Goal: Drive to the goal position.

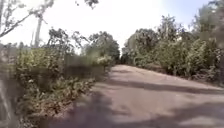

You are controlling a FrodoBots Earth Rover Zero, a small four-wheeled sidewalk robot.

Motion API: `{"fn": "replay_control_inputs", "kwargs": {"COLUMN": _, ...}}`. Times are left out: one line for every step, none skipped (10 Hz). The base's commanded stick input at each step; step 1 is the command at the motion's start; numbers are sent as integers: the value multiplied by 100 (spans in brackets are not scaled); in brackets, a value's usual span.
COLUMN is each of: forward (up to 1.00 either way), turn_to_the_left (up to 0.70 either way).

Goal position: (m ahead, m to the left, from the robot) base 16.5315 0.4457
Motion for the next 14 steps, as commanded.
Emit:
{"fn": "replay_control_inputs", "kwargs": {"forward": 70, "turn_to_the_left": 0}}
{"fn": "replay_control_inputs", "kwargs": {"forward": 70, "turn_to_the_left": 0}}
{"fn": "replay_control_inputs", "kwargs": {"forward": 70, "turn_to_the_left": 0}}
{"fn": "replay_control_inputs", "kwargs": {"forward": 70, "turn_to_the_left": 0}}
{"fn": "replay_control_inputs", "kwargs": {"forward": 70, "turn_to_the_left": 0}}
{"fn": "replay_control_inputs", "kwargs": {"forward": 70, "turn_to_the_left": 0}}
{"fn": "replay_control_inputs", "kwargs": {"forward": 70, "turn_to_the_left": 0}}
{"fn": "replay_control_inputs", "kwargs": {"forward": 70, "turn_to_the_left": 0}}
{"fn": "replay_control_inputs", "kwargs": {"forward": 70, "turn_to_the_left": -4}}
{"fn": "replay_control_inputs", "kwargs": {"forward": 70, "turn_to_the_left": -16}}
{"fn": "replay_control_inputs", "kwargs": {"forward": 70, "turn_to_the_left": -28}}
{"fn": "replay_control_inputs", "kwargs": {"forward": 70, "turn_to_the_left": -34}}
{"fn": "replay_control_inputs", "kwargs": {"forward": 70, "turn_to_the_left": -32}}
{"fn": "replay_control_inputs", "kwargs": {"forward": 70, "turn_to_the_left": 0}}
